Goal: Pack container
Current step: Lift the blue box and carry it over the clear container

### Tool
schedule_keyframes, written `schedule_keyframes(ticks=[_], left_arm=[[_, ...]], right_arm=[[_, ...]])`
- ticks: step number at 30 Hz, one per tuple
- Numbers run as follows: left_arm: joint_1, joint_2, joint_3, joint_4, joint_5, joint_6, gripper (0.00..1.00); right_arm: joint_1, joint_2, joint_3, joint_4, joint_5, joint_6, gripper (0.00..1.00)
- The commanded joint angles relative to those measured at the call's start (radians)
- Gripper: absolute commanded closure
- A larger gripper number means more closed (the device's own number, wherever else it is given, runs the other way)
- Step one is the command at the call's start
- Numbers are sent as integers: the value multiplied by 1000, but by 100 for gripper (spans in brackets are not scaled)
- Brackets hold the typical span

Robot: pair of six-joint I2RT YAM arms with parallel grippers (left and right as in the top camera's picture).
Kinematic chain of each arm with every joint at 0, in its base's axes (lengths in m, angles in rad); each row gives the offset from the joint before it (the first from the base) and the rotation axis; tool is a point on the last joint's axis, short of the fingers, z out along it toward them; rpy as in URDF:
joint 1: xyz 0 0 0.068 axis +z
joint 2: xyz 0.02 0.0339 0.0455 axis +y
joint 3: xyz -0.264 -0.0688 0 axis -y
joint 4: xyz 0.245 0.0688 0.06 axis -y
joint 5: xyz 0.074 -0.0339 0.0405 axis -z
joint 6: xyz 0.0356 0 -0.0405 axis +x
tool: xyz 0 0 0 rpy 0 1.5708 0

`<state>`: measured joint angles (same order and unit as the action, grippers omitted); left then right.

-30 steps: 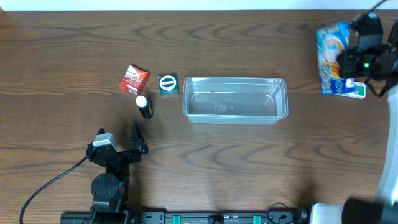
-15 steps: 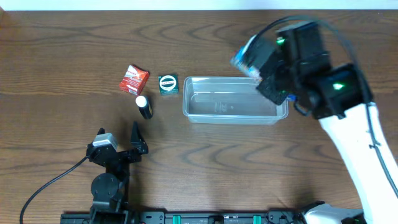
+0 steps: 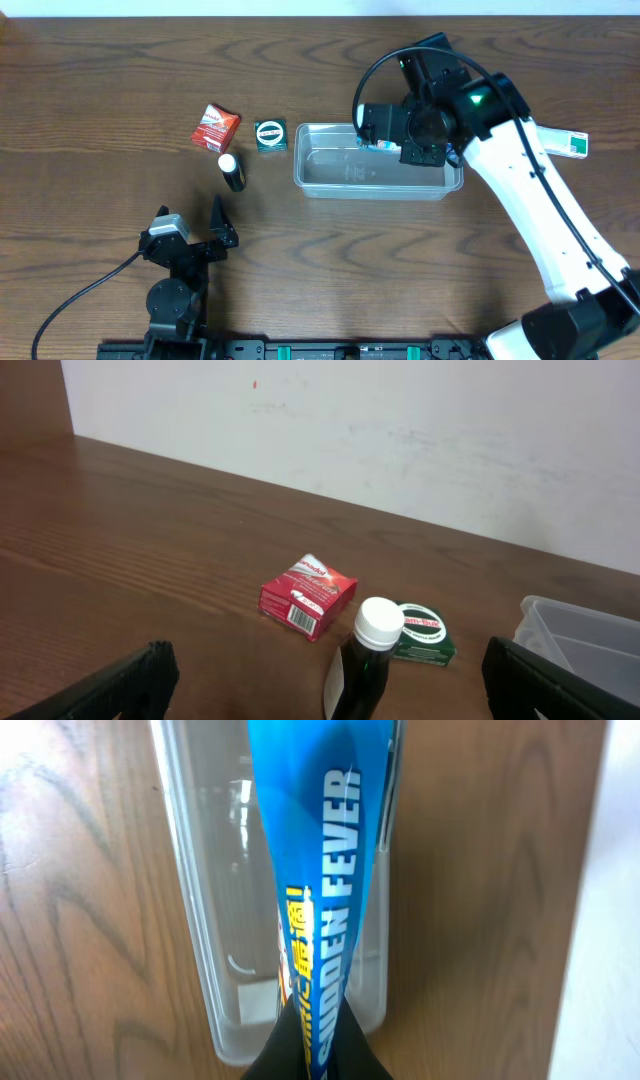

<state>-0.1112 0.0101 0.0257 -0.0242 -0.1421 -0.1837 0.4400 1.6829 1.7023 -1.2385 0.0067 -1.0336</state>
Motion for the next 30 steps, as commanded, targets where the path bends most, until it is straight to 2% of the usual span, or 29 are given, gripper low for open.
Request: schedule_keyframes(ticks=[1,5,8,13,30], left_arm=[[6,-5,-22,-35,-23,-2,2],[6,-5,-22,-35,-23,-2,2],[6,-5,-22,-35,-23,-2,2],[6,-5,-22,-35,-23,-2,2],[6,-5,-22,-35,-23,-2,2]], right_arm=[[-29,31,-3,0,-68,-63,99],[-54,73,-3,-3,-73,-70,99],[-78,105,-3,-13,-134,-134,99],[-116,157,-3,2,-202,-151,99],[-146,315,-3,65,-243,-206,99]])
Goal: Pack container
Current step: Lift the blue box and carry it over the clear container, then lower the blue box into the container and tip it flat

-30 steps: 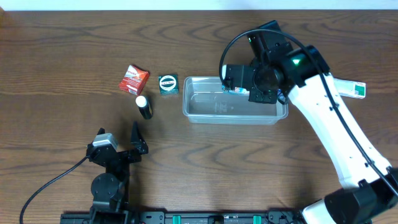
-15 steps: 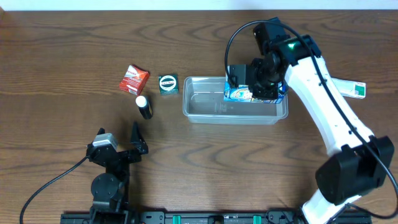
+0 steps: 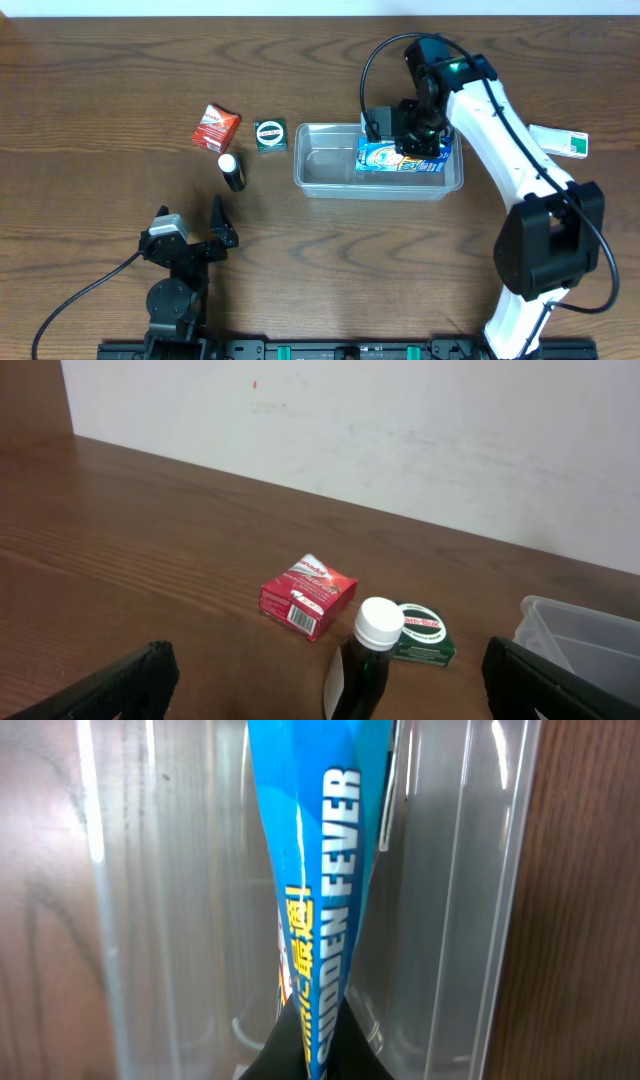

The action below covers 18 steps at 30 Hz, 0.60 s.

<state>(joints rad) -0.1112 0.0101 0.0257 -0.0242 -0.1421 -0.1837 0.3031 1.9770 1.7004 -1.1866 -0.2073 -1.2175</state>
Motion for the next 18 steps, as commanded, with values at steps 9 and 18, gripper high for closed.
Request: schedule_keyframes(ticks=[9,18], left_arm=[[6,-5,-22,-35,-23,-2,2],[6,-5,-22,-35,-23,-2,2]], right_arm=[[-32,70,-1,69,-29,-22,99],[-59,79,-1,89,-28,-22,99]])
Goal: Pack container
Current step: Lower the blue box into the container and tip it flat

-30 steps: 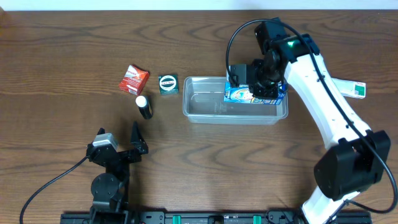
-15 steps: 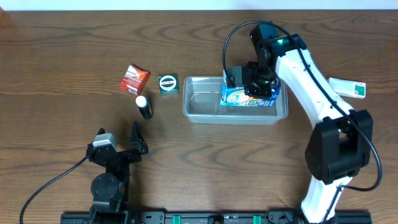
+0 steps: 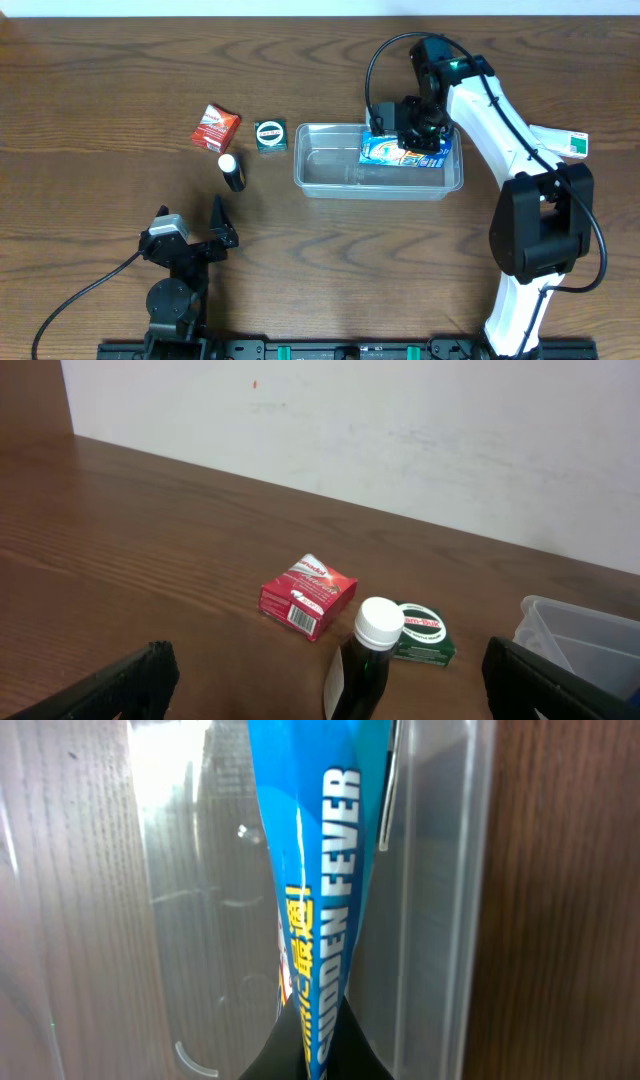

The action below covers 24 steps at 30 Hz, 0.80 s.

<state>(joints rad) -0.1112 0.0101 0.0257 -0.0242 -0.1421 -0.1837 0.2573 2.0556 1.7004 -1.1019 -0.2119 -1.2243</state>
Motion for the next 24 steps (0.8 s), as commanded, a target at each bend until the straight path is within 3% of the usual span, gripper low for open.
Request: schedule_keyframes(ticks=[1,5,9,11,12,16,24], left_arm=[[6,-5,-22,-35,-23,-2,2],[6,-5,-22,-35,-23,-2,2],[6,-5,-22,-35,-23,-2,2],[6,-5,-22,-35,-23,-2,2],[6,-5,-22,-35,-23,-2,2],[6,-5,-22,-35,-23,-2,2],[6,-5,-22,-35,-23,-2,2]], right_arm=[[-15,0,-1,7,-24,-15,99],[-20,0,-1,15,-25,-15,99],[-20,0,-1,15,-25,-9,90],[-20,0,-1,15,-25,1,73],[-20,0,-1,15,-25,8,71],[-19,0,-1,14,-26,45,77],[-4,0,-1,3,-32,232,74]])
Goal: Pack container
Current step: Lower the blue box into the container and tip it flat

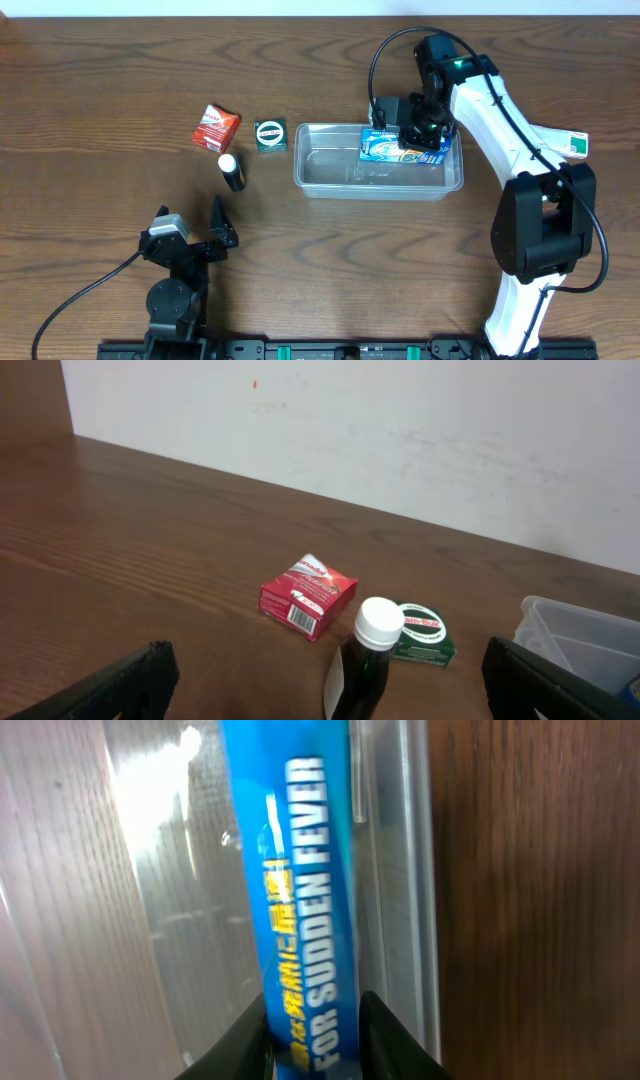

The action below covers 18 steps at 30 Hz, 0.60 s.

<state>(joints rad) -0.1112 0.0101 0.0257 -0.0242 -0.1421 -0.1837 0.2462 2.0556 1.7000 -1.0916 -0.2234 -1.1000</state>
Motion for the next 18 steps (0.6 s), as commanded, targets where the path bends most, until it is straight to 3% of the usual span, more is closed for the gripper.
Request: schedule_keyframes(ticks=[1,5,10,18], left_arm=[[6,-5,-22,-35,-23,-2,2],[6,-5,-22,-35,-23,-2,2],[6,-5,-22,-35,-23,-2,2],[6,-5,-22,-35,-23,-2,2]], right_arm=[[9,0,0,-13,-21,142,74],[19,0,0,-40,-24,356,64],[24,0,0,-100,-31,535,64],[24,0,0,-196,-155,658,63]])
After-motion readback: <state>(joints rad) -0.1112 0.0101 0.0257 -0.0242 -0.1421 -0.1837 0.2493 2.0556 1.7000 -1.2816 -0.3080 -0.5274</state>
